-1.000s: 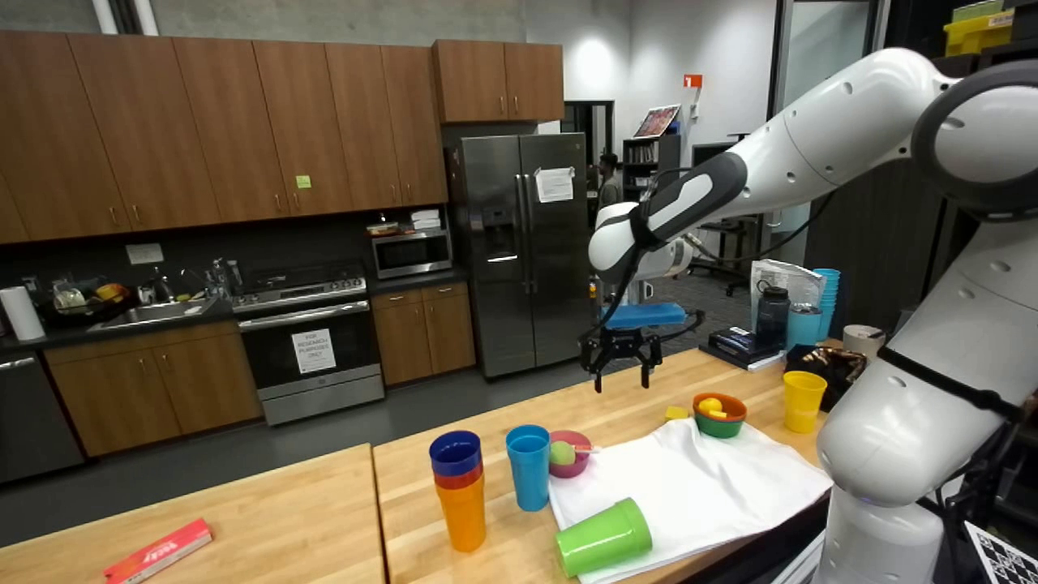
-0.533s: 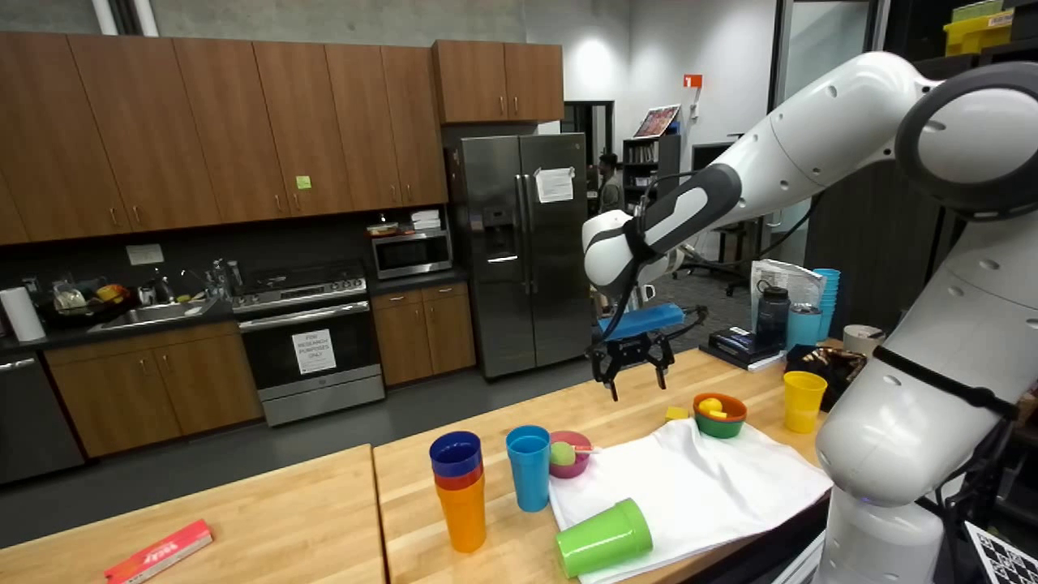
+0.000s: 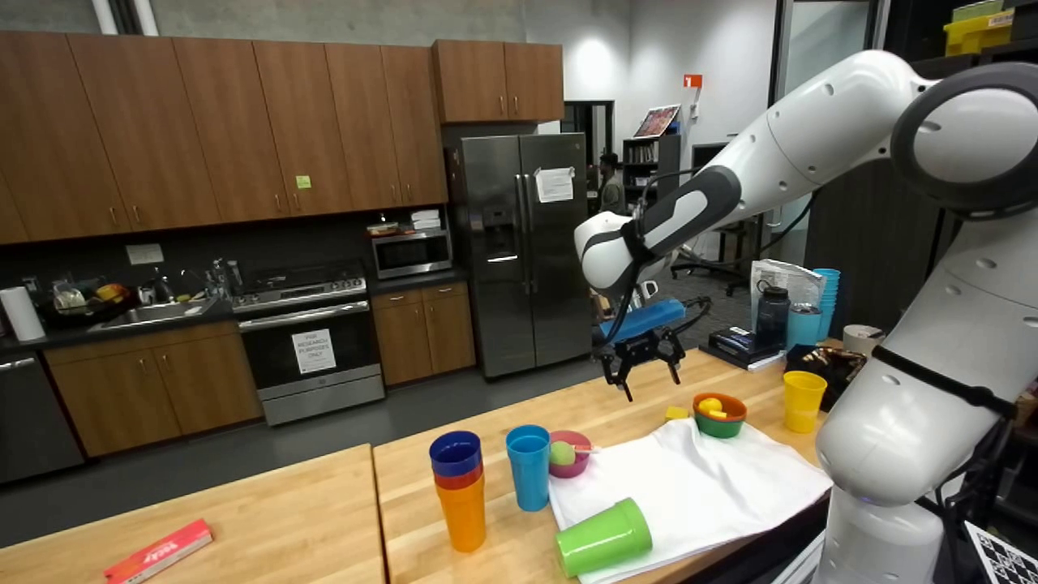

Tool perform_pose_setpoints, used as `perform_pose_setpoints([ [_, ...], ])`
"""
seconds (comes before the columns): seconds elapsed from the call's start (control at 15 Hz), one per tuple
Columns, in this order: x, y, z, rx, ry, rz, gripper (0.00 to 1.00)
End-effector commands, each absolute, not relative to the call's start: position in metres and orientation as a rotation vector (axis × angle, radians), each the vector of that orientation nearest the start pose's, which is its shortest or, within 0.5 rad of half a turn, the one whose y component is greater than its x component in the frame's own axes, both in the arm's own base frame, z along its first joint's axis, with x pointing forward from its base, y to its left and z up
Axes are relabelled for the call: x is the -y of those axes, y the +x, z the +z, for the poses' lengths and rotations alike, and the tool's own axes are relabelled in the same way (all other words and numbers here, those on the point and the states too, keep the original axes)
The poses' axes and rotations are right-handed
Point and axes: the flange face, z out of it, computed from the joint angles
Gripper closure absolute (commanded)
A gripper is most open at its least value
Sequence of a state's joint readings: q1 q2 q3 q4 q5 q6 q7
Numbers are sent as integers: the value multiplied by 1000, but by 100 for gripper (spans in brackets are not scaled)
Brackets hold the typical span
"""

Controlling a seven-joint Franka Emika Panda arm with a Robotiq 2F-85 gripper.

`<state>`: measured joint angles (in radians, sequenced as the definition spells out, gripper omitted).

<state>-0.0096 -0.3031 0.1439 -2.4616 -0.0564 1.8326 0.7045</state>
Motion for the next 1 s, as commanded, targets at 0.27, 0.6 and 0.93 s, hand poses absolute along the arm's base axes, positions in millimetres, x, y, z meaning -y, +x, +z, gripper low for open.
perform_pose_setpoints([
  [0.27,-49,396,385,-920,-3201,445,0],
  [0.6,-47,395,385,-726,-3246,435,0],
  [0.93,-47,403,387,-413,-3165,163,0],
])
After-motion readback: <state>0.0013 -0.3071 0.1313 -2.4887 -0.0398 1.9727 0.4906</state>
